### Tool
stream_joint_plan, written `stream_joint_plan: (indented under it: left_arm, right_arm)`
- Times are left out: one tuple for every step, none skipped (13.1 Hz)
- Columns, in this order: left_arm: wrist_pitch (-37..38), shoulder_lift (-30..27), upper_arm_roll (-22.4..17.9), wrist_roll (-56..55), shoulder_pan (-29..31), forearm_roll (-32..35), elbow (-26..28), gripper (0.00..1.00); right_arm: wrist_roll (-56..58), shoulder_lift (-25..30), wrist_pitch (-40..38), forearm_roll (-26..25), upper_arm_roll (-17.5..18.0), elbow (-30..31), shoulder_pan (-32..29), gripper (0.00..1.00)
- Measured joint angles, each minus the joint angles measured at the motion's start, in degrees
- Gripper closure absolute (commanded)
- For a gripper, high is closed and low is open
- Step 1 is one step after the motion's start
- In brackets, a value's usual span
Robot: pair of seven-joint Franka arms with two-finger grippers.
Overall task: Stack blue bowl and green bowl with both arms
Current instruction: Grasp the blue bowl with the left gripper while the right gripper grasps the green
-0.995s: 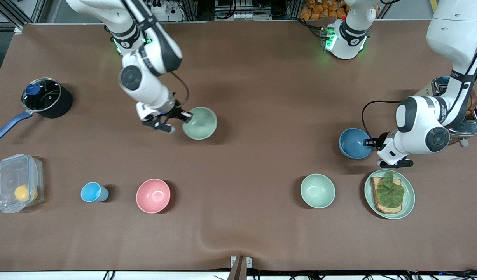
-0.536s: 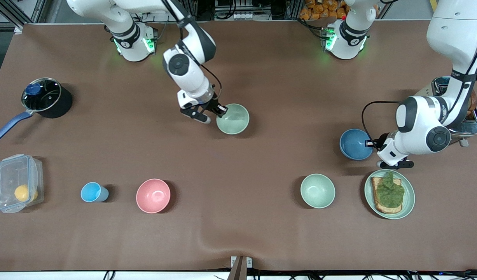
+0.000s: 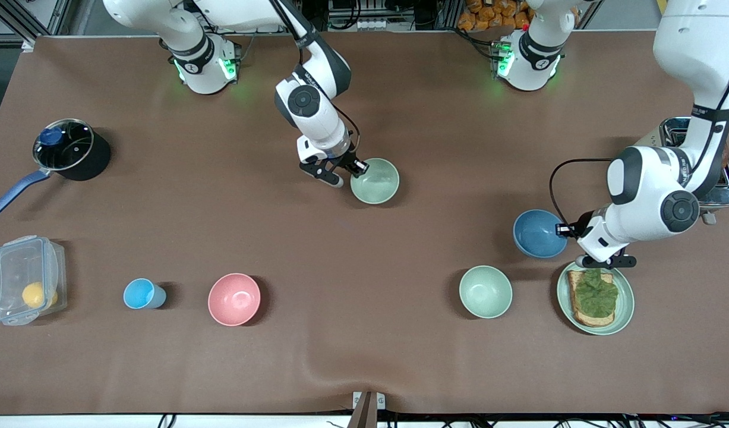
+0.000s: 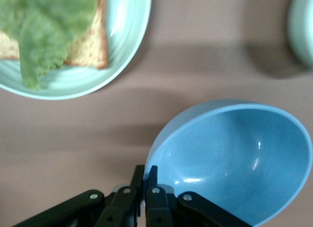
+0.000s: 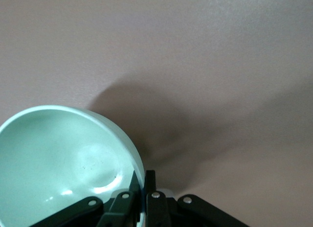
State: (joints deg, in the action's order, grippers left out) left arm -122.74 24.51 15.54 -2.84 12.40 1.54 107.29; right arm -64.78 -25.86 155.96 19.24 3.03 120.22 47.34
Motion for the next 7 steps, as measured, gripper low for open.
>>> stream_joint_plan:
  left_arm:
    - [2.4, -0.8, 1.0, -0.4, 0.0, -0.2, -2.1, 1.0]
    - [5.2, -1.4, 1.9, -1.0, 0.0, -0.3, -4.4, 1.0]
    - [7.7, -1.9, 3.0, -2.5, 0.0, -0.3, -6.7, 1.0]
    - [9.6, -2.1, 4.4, -4.8, 0.0, -0.4, -8.5, 1.0]
    - [10.9, -2.1, 6.0, -7.1, -0.1, -0.4, -10.0, 1.0]
    - [11.9, -2.1, 7.4, -9.3, -0.1, -0.4, -11.3, 1.0]
    - [12.7, -2.1, 8.4, -10.9, -0.2, -0.4, -12.2, 1.0]
  right_arm:
    - [-0.3, -0.3, 0.2, 0.0, -0.4, 0.0, 0.5, 1.0]
    - [-0.7, -0.5, 0.3, 0.0, -0.7, 0.0, 0.9, 1.0]
    - [-1.2, -0.6, 0.4, 0.0, -0.8, -0.1, 1.2, 0.75]
    - [-1.4, -0.7, 0.5, 0.0, -1.0, -0.1, 1.4, 0.32]
    - [-1.5, -0.8, 0.5, 0.0, -1.2, -0.2, 1.4, 0.16]
    - [-1.5, -0.8, 0.5, 0.0, -1.3, -0.3, 1.4, 0.0]
    - [-1.6, -0.8, 0.5, 0.0, -1.4, -0.4, 1.4, 0.0]
